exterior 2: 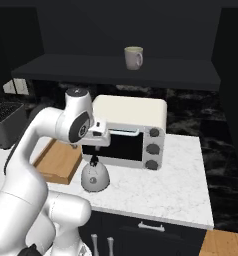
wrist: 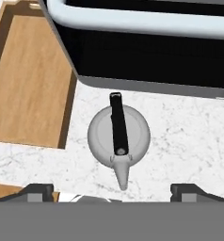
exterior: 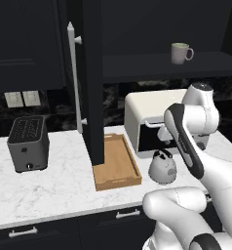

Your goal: Pick the kettle from the counter and place it on the tray. Then pick the mug from the cabinet and place it on the tray. Then close the cabinet doors.

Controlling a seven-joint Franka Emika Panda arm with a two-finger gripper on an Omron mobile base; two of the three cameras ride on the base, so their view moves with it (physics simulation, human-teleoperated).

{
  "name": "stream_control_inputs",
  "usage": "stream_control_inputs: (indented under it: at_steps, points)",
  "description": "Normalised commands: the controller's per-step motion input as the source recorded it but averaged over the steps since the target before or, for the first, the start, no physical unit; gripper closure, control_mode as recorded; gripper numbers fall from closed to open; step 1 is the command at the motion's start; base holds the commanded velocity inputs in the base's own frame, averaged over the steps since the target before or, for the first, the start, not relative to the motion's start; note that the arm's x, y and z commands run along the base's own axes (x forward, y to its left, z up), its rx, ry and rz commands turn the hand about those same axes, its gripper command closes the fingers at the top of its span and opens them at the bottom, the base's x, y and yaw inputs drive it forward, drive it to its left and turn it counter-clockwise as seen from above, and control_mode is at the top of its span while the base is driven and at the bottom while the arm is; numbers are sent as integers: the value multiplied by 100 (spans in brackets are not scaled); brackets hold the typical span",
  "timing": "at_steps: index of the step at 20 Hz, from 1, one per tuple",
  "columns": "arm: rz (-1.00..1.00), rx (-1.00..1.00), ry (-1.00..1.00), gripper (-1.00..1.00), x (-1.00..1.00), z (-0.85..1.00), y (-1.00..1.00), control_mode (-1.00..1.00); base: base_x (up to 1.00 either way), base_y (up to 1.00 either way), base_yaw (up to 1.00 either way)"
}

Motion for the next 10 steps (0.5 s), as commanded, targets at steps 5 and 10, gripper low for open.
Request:
stream_control_inputs:
  at_steps: [5, 10]
  points:
    - [0, 0, 1, -100, 19, -73, -12, -100, 0, 0, 0]
    - [0, 0, 0, -100, 21, -68, -7, -100, 0, 0, 0]
